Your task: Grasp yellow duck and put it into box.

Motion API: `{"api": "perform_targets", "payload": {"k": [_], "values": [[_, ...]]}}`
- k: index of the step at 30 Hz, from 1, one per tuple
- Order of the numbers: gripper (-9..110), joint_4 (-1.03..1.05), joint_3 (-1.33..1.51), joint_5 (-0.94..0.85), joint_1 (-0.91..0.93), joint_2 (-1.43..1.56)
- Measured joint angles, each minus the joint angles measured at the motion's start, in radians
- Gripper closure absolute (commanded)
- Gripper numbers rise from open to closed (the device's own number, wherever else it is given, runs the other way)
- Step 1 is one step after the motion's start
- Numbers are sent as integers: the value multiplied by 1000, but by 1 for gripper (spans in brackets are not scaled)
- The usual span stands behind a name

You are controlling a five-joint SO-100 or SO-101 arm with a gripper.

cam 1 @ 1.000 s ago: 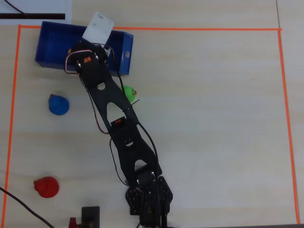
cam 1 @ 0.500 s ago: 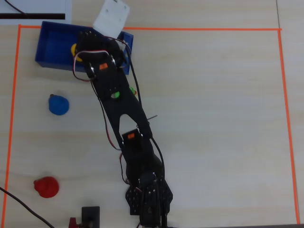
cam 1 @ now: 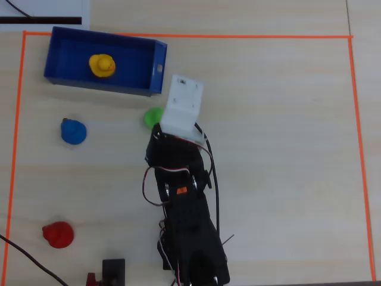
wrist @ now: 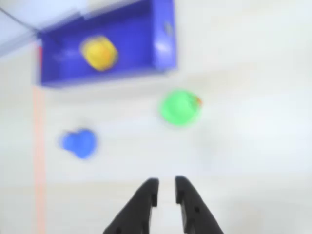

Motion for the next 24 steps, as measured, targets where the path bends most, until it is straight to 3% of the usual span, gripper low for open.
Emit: {"api": "perform_targets", "payload": {"k": [10, 24], "values": [[101, -144, 752, -78, 110, 390], [101, 48, 916, -149, 138, 667]]}}
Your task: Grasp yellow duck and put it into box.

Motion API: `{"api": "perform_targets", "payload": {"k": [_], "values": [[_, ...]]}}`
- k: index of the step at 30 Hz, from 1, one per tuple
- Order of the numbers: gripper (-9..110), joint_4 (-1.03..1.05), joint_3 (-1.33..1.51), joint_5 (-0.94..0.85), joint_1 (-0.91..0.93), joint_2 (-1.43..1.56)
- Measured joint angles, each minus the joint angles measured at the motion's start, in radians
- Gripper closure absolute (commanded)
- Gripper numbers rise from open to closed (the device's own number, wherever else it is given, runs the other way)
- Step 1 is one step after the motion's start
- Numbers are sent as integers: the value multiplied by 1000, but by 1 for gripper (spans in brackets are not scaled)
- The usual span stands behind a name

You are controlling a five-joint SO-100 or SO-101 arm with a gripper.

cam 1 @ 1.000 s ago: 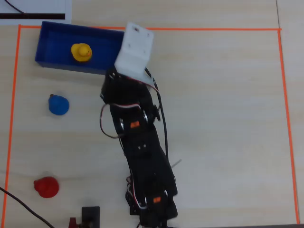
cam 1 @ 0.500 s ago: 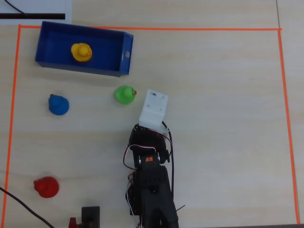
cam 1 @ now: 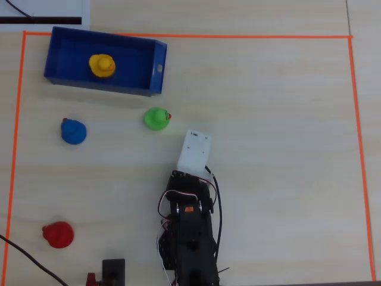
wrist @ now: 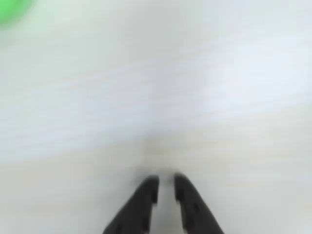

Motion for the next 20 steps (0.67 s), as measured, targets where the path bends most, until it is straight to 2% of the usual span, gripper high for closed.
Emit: {"api": "perform_targets", "payload": {"k": [20], "values": [[101, 2, -2, -6, 18, 0]]}}
